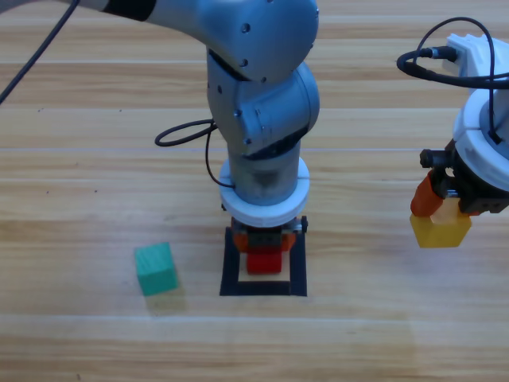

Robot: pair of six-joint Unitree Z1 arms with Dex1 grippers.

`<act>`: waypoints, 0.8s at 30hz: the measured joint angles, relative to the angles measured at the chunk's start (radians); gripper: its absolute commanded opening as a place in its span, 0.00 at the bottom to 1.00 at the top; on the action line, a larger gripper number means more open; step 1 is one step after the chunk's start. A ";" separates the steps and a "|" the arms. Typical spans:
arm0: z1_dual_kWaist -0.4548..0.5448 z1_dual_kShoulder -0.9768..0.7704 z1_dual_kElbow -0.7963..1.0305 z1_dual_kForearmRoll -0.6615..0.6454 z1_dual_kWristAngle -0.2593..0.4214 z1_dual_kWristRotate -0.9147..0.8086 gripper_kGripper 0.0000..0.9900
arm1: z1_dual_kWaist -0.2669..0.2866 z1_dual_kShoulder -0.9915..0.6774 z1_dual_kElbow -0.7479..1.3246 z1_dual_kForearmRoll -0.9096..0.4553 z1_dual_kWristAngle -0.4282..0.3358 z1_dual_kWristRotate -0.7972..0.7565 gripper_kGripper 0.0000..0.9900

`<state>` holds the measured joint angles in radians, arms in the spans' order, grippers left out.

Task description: Stack the blocks in the rectangular block: red at the bottom, yellow in the middle, green on top

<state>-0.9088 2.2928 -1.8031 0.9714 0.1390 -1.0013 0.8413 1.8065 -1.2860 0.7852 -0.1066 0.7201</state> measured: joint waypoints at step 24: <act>0.000 0.019 0.002 -0.023 0.000 0.000 0.67 | 0.000 0.003 -0.003 0.000 0.000 -0.002 0.00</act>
<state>-0.9089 2.3123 -1.8007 0.9488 0.1390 -1.0014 0.8413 1.8097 -1.2893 0.7853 -0.1066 0.7177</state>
